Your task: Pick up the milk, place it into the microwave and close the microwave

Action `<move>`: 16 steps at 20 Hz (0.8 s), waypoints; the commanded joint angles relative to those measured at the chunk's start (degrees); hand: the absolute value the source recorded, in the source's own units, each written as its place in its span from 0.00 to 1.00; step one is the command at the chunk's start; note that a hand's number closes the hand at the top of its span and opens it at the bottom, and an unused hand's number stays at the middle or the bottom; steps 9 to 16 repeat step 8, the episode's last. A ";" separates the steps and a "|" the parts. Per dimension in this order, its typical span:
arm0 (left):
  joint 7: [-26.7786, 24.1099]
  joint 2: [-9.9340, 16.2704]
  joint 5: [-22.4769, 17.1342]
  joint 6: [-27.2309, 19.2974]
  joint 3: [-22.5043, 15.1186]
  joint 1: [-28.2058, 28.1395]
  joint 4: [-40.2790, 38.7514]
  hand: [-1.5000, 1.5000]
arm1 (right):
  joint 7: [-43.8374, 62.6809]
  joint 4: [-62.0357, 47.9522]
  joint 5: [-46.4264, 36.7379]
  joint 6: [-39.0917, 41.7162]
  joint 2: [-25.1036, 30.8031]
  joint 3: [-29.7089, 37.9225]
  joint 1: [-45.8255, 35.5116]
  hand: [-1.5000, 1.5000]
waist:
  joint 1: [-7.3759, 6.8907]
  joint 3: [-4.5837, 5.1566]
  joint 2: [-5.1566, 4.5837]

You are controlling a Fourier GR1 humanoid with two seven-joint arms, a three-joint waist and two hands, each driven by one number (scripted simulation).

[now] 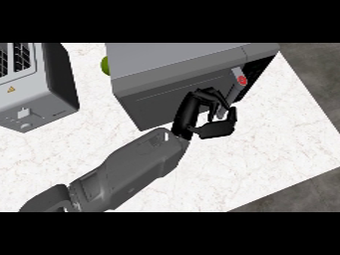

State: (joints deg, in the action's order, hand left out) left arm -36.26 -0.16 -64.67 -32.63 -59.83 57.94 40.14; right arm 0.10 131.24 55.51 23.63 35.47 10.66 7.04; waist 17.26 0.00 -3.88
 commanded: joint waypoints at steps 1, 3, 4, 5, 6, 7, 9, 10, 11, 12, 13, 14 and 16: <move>0.60 0.15 -3.14 -3.37 3.80 -2.89 -8.58 1.00 | 0.42 0.42 0.74 -0.60 0.27 1.11 0.83 0.00 | -2.32 0.05 -0.33; -0.11 0.15 -3.26 -2.70 3.40 -2.99 -9.20 0.00 | 0.68 1.11 1.43 -0.71 0.37 1.77 1.83 0.00 | -2.65 0.05 0.02; -0.01 0.15 -3.89 -2.69 3.56 -2.94 -9.00 0.00 | 0.87 1.15 1.27 -0.30 0.77 2.03 1.98 0.00 | -2.53 0.05 -0.10; -0.26 0.15 -4.12 -2.55 3.20 -2.98 -8.64 0.00 | 0.80 1.58 1.98 -1.19 0.71 3.02 2.00 0.00 | -2.17 0.10 0.11; 0.06 0.15 -4.17 -1.57 3.18 -2.68 -9.59 0.00 | 1.20 1.20 1.61 -0.52 1.07 2.74 2.44 0.00 | -3.26 0.05 -0.18; -0.48 0.15 -4.44 -2.25 2.63 -3.14 -8.91 0.00 | 1.59 2.39 1.99 -1.13 0.79 2.19 3.11 0.00 | -2.78 0.12 0.14; -0.79 0.15 -4.62 -1.93 2.59 -3.46 -9.34 0.00 | 1.43 2.08 1.80 -1.59 0.66 2.66 2.95 0.00 | -3.64 0.13 0.03; -0.79 0.15 -4.62 -1.93 2.59 -3.46 -9.34 0.00 | 1.43 2.08 1.80 -1.59 0.66 2.66 2.95 0.00 | -3.64 0.13 0.03; -0.79 0.15 -4.62 -1.93 2.59 -3.46 -9.34 0.00 | 1.43 2.08 1.80 -1.59 0.66 2.66 2.95 0.00 | -3.64 0.13 0.03; -0.79 0.15 -4.62 -1.93 2.59 -3.46 -9.34 0.00 | 1.43 2.08 1.80 -1.59 0.66 2.66 2.95 0.00 | -3.64 0.13 0.03; -0.79 0.15 -4.62 -1.93 2.59 -3.46 -9.34 0.00 | 1.43 2.08 1.80 -1.59 0.66 2.66 2.95 0.00 | -3.64 0.13 0.03; -0.79 0.15 -4.62 -1.93 2.59 -3.46 -9.34 0.00 | 1.43 2.08 1.80 -1.59 0.66 2.66 2.95 0.00 | -3.64 0.13 0.03; -0.79 0.15 -4.62 -1.93 2.59 -3.46 -9.34 0.00 | 1.43 2.08 1.80 -1.59 0.66 2.66 2.95 0.00 | -3.64 0.13 0.03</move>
